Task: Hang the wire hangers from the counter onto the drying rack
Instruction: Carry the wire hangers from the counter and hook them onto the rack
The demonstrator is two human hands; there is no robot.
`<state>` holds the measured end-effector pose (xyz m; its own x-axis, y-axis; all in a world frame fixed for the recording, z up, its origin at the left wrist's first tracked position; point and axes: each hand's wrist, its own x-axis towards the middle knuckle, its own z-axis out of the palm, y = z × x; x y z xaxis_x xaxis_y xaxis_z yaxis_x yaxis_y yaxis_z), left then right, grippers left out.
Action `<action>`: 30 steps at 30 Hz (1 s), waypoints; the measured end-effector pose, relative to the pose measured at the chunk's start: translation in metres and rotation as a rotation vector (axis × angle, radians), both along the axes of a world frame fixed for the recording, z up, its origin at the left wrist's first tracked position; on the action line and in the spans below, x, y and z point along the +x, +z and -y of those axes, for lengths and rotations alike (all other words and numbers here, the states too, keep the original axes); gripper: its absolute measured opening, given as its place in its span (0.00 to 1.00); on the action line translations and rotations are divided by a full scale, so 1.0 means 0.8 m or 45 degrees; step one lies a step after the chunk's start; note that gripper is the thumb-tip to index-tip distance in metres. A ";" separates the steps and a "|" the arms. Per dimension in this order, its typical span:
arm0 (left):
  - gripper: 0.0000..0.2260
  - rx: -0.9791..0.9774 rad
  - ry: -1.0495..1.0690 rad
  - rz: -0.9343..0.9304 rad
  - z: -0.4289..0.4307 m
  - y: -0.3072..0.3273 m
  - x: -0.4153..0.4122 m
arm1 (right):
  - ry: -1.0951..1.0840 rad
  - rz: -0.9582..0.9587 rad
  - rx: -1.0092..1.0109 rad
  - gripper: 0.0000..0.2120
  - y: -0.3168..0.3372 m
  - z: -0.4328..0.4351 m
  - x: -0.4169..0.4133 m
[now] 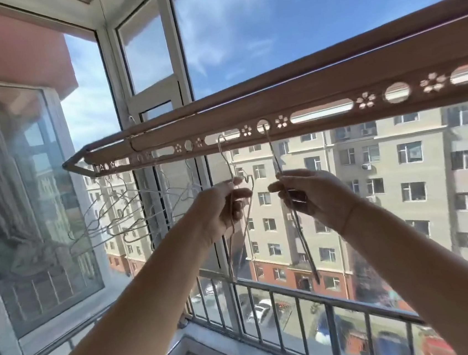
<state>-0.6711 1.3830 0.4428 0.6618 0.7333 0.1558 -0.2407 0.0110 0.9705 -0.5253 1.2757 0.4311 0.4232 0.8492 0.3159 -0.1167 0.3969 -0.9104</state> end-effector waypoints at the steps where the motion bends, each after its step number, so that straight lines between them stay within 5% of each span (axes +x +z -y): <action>1: 0.12 0.019 -0.009 0.016 -0.011 0.005 0.001 | -0.022 -0.004 0.004 0.06 0.004 -0.009 0.000; 30: 0.13 0.034 -0.178 -0.041 -0.112 -0.005 0.029 | -0.362 -0.150 0.069 0.06 0.015 -0.068 0.010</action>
